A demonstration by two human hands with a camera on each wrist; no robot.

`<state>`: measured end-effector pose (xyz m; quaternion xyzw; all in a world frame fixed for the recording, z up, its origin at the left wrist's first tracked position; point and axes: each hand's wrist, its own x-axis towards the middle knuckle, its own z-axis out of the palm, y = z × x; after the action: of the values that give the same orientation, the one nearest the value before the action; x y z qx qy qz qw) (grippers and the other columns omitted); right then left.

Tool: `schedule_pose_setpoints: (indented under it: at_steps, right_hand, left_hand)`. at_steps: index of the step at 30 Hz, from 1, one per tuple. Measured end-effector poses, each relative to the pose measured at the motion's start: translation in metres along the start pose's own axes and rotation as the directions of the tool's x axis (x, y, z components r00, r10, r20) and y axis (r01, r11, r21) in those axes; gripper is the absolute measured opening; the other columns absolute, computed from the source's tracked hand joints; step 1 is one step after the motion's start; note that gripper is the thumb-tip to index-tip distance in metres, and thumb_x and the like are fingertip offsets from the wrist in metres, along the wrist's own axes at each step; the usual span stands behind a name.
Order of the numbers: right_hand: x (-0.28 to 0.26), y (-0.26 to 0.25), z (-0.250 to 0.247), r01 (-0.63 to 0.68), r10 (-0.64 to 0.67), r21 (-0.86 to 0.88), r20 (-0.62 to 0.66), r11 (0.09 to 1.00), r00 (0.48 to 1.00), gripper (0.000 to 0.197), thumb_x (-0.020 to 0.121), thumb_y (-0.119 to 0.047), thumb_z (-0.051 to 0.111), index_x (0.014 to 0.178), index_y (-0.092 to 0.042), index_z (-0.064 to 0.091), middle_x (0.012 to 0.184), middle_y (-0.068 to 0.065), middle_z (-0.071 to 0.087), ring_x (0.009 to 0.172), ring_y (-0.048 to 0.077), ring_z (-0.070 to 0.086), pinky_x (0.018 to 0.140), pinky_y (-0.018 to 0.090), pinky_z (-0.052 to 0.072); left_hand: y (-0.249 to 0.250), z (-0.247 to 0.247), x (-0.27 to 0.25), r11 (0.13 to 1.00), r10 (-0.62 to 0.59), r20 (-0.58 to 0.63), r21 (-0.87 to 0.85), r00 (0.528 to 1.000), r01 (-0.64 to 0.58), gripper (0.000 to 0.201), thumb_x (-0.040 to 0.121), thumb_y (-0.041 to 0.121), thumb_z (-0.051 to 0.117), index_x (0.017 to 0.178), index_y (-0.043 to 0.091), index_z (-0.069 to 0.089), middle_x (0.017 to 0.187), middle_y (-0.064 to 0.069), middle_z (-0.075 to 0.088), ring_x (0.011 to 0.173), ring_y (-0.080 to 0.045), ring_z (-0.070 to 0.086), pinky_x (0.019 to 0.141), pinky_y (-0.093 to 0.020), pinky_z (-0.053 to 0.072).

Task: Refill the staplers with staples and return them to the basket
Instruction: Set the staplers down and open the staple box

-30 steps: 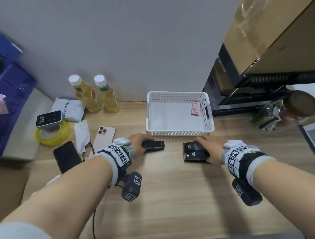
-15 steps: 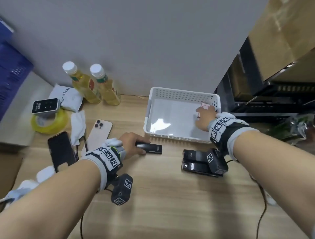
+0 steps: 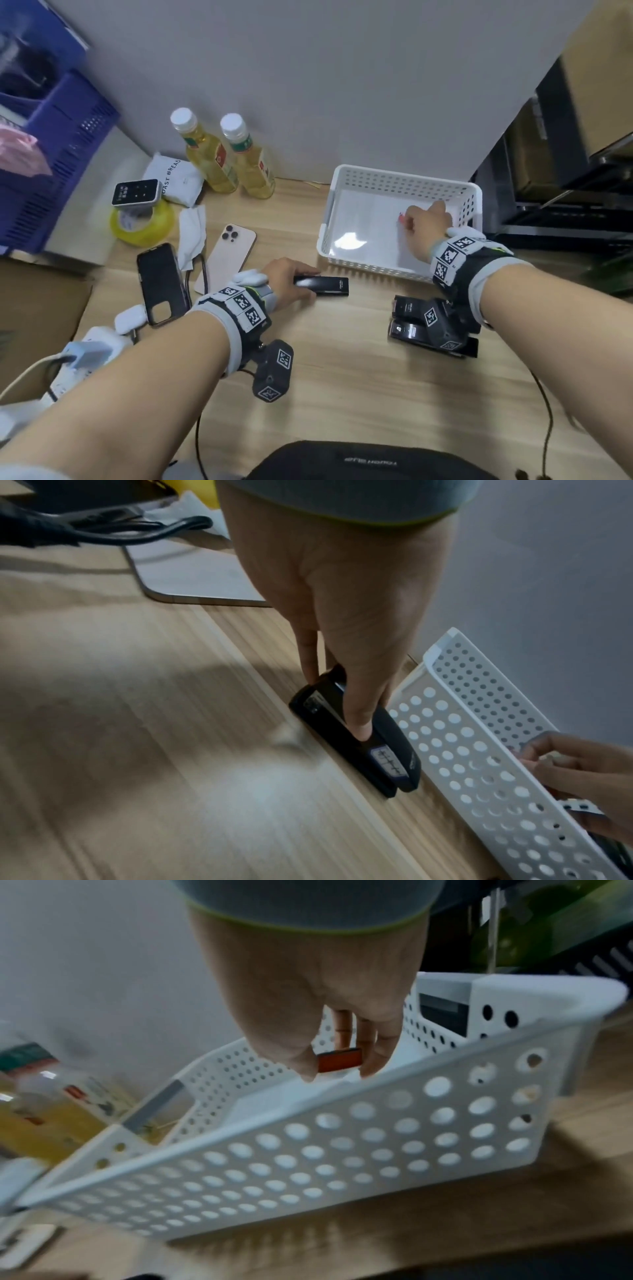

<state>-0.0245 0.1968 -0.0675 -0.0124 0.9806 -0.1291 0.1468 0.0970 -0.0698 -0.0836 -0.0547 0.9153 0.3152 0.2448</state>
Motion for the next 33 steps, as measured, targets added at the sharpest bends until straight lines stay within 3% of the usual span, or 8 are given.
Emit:
schedule_pose_setpoints:
  at_steps: [3, 8, 12, 14, 18, 25, 31, 33]
  right_hand:
    - [-0.024, -0.023, -0.019, 0.164, -0.169, 0.198, 0.007, 0.966, 0.986, 0.008, 0.096, -0.018, 0.054, 0.104, -0.019, 0.054, 0.114, 0.009, 0.040, 0.095, 0.030, 0.053, 0.090, 0.035, 0.047]
    - [-0.097, -0.072, -0.017, 0.342, -0.393, 0.369, 0.071, 0.864, 0.917, 0.048, 0.086, -0.012, 0.061, 0.127, -0.032, 0.045, 0.116, 0.005, 0.039, 0.102, 0.024, 0.056, 0.090, 0.038, 0.050]
    - [-0.139, -0.085, 0.023, 0.376, -0.432, 0.277, 0.183, 0.885, 0.883, 0.058, 0.085, -0.017, 0.065, 0.139, -0.022, 0.044, 0.124, 0.005, 0.046, 0.116, 0.024, 0.052, 0.099, 0.036, 0.044]
    - [-0.157, -0.093, 0.054, 0.385, -0.433, 0.227, 0.230, 0.895, 0.872, 0.053, 0.084, -0.015, 0.066, 0.136, -0.014, 0.053, 0.124, 0.009, 0.051, 0.116, 0.026, 0.051, 0.097, 0.029, 0.039]
    - [-0.178, -0.098, 0.104, 0.400, -0.457, 0.238, 0.280, 0.885, 0.845, 0.042, 0.079, -0.009, 0.064, 0.121, -0.015, 0.063, 0.116, 0.007, 0.052, 0.112, 0.025, 0.050, 0.095, 0.032, 0.041]
    - [-0.160, -0.100, 0.144, 0.596, -0.622, 0.185, 0.137, 0.781, 0.771, 0.052, 0.071, -0.036, 0.069, 0.121, -0.026, 0.059, 0.107, -0.005, 0.045, 0.101, 0.016, 0.039, 0.091, 0.031, 0.040]
    - [-0.150, -0.094, 0.134, 0.618, -0.642, 0.195, 0.097, 0.762, 0.761, 0.046, 0.077, -0.035, 0.077, 0.119, -0.024, 0.062, 0.106, -0.005, 0.056, 0.096, 0.011, 0.055, 0.089, 0.026, 0.047]
    - [-0.142, -0.094, 0.128, 0.573, -0.609, 0.257, 0.086, 0.778, 0.788, 0.038, 0.081, -0.033, 0.075, 0.115, -0.023, 0.064, 0.103, -0.006, 0.063, 0.091, 0.009, 0.060, 0.088, 0.026, 0.050]
  left_hand:
    - [-0.008, -0.005, -0.011, 0.996, -0.068, -0.043, -0.067, 0.997, 0.065, 0.063, 0.074, 0.019, 0.084, 0.132, 0.020, 0.061, 0.127, -0.001, 0.066, 0.114, -0.018, 0.062, 0.099, -0.022, 0.042]
    - [-0.040, -0.006, -0.026, 0.993, -0.093, -0.090, -0.081, 0.992, 0.086, 0.061, 0.074, 0.019, 0.084, 0.129, 0.016, 0.058, 0.115, -0.003, 0.065, 0.102, -0.019, 0.062, 0.094, -0.028, 0.048]
    - [-0.058, 0.011, -0.032, 0.986, -0.044, -0.166, -0.166, 0.985, 0.016, 0.050, 0.076, 0.002, 0.076, 0.122, 0.009, 0.058, 0.098, -0.004, 0.061, 0.085, -0.018, 0.058, 0.081, -0.023, 0.048]
    - [-0.075, 0.024, -0.039, 0.991, 0.016, -0.189, -0.126, 0.982, -0.041, 0.048, 0.076, 0.001, 0.070, 0.121, 0.011, 0.058, 0.097, -0.006, 0.060, 0.082, -0.019, 0.056, 0.081, -0.028, 0.051]
    - [-0.096, 0.052, -0.044, 0.978, 0.168, -0.315, -0.067, 0.934, -0.199, 0.049, 0.074, 0.009, 0.067, 0.122, 0.015, 0.058, 0.100, -0.003, 0.057, 0.087, -0.020, 0.053, 0.084, -0.040, 0.049]
    - [-0.093, 0.059, -0.013, 0.931, 0.349, -0.422, 0.051, 0.837, -0.363, 0.053, 0.073, 0.039, 0.065, 0.124, 0.025, 0.056, 0.105, 0.001, 0.055, 0.099, -0.020, 0.050, 0.084, -0.036, 0.042]
    - [-0.091, 0.057, 0.005, 0.896, 0.370, -0.438, -0.065, 0.820, -0.439, 0.037, 0.077, 0.020, 0.078, 0.112, 0.022, 0.065, 0.091, 0.002, 0.062, 0.073, -0.005, 0.053, 0.071, -0.018, 0.043]
    - [-0.093, 0.053, 0.015, 0.883, 0.339, -0.428, -0.163, 0.837, -0.441, 0.040, 0.080, 0.021, 0.079, 0.117, 0.017, 0.064, 0.092, -0.001, 0.066, 0.077, -0.007, 0.060, 0.078, -0.022, 0.050]
